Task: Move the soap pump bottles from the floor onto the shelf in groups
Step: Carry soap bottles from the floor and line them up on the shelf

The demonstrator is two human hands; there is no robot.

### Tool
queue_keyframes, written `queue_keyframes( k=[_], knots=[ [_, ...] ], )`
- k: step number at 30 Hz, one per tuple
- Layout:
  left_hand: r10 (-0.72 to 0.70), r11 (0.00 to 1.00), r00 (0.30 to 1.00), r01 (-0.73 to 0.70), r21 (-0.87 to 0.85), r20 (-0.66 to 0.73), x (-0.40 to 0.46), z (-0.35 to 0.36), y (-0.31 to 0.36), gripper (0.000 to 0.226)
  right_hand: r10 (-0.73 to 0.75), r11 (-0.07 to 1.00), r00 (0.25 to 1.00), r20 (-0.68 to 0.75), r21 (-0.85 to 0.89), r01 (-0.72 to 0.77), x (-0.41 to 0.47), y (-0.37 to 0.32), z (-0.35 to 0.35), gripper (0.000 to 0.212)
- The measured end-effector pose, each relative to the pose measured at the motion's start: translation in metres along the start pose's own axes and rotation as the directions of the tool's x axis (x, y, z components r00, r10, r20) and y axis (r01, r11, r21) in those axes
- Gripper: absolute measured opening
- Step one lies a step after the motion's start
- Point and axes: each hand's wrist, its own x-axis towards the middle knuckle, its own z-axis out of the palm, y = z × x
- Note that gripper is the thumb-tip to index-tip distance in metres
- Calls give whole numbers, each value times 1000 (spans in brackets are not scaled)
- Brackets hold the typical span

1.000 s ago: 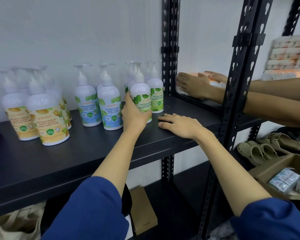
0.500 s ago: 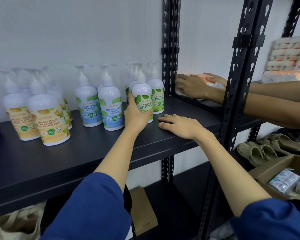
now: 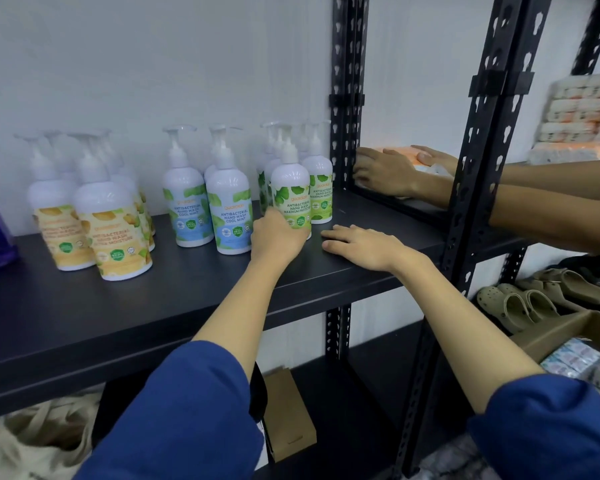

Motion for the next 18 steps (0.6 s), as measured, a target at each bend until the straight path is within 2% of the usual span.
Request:
queue_keyframes(
  k=[4,9,12,18],
  knots=[
    [38,960,997,-57,273,74,-16,-22,6,33,11,999,1000,-19,-39,-12,-4,-6,-5,47],
    [128,820,989,-147,553,74,-48,-61,6,27,-35,996,977,-209,-86,18,-24,-28,-8,31],
    [148,729,988,-135,671,38,-75,-88,2,27,-110,993,951,-290,-77,91,-43,-55,-11,25],
    [153,653,984,-34,757,-88,-131,-156,-29,26,-365,927,874,-320,-41,372,-77,-137,2,23]
  ],
)
